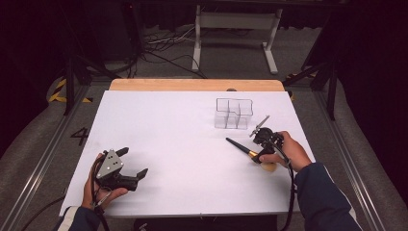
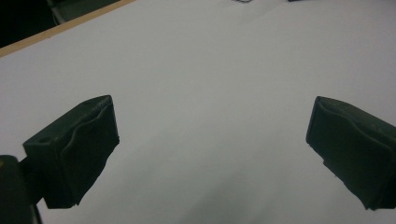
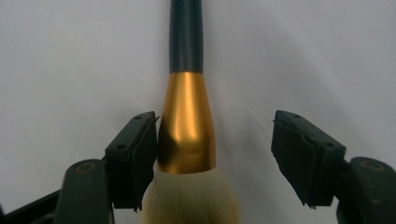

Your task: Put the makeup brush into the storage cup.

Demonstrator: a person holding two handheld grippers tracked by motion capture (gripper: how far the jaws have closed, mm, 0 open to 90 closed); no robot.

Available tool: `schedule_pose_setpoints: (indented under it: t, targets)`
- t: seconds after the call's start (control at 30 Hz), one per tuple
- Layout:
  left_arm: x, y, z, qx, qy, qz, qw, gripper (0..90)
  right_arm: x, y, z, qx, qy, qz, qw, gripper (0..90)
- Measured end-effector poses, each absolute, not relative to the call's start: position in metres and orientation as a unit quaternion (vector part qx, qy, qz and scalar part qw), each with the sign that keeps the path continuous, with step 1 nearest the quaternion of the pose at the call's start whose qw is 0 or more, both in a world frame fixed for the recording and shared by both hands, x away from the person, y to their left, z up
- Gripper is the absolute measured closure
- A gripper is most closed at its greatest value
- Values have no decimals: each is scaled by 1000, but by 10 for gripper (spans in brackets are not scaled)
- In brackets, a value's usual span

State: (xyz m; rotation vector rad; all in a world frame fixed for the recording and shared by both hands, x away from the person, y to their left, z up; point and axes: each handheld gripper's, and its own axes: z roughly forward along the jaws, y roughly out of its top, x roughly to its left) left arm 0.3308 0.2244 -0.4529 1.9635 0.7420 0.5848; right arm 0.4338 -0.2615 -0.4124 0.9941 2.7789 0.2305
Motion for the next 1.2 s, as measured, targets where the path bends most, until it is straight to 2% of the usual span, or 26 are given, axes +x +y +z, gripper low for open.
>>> schedule_pose_setpoints:
  t: [0.07, 0.17, 0.4, 0.5, 0.93, 1.2]
  targets:
    - [331, 225, -453, 799, 303, 238, 461, 32, 435, -264, -416, 336, 936, 79, 74, 387]
    - [331, 224, -454, 800, 305, 237, 460, 32, 436, -267, -420, 338, 936, 84, 57, 415]
    - [332, 224, -455, 803, 303, 236, 455, 34, 434, -271, -421, 329, 935, 113, 62, 479]
    - [333, 223, -456, 805, 303, 234, 453, 35, 432, -271, -420, 322, 936, 128, 61, 619]
    - [333, 224, -456, 805, 304, 233, 454, 37, 428, -279, -422, 317, 931, 166, 69, 626]
    - [332, 224, -455, 802, 305, 240, 454, 40, 429, -283, -423, 325, 923, 199, 54, 627]
